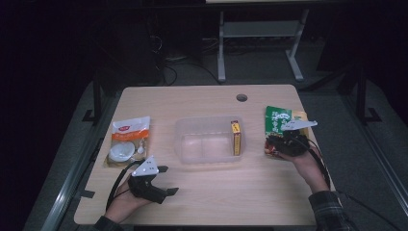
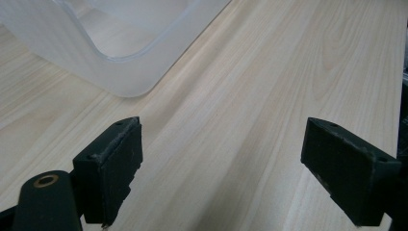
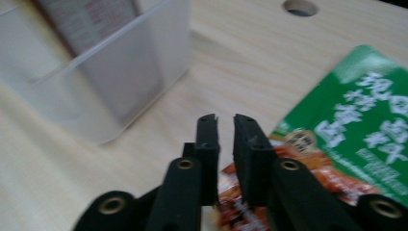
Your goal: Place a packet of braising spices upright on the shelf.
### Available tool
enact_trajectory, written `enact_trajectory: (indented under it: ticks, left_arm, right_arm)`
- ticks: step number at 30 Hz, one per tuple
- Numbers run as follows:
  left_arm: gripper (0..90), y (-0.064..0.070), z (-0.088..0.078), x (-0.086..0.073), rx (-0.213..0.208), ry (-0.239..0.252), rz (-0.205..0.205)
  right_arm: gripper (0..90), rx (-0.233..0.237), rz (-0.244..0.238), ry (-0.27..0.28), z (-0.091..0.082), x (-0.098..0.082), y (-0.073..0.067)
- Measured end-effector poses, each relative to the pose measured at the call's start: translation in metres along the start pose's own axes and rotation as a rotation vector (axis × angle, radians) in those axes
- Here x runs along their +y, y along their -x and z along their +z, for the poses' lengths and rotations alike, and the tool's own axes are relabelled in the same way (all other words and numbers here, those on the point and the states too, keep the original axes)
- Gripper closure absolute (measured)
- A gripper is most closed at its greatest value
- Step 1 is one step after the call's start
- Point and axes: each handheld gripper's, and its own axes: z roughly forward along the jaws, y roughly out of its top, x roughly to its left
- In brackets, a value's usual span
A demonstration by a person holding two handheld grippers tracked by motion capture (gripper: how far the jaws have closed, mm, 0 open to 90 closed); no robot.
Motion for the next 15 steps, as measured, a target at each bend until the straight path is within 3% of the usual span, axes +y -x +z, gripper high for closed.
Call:
enact_trajectory:
  ticks: [4,6,15]
  left_arm:
    - [14.1,-0.002,-0.001,-0.001,0.004,0.0,-0.006]
    - [14.1,-0.002,-0.001,-0.001,0.001,0.0,-0.006]
    - [14.0,-0.002,0.002,-0.001,-0.013,-0.005,-0.004]
  right_arm:
    - [89.6,-0.045,0.038,0.013,0.005,0.008,0.021]
    - [89.8,-0.051,0.061,0.021,0.008,0.01,0.029]
    - [89.9,-0.095,0.079,0.024,0.02,0.029,0.057]
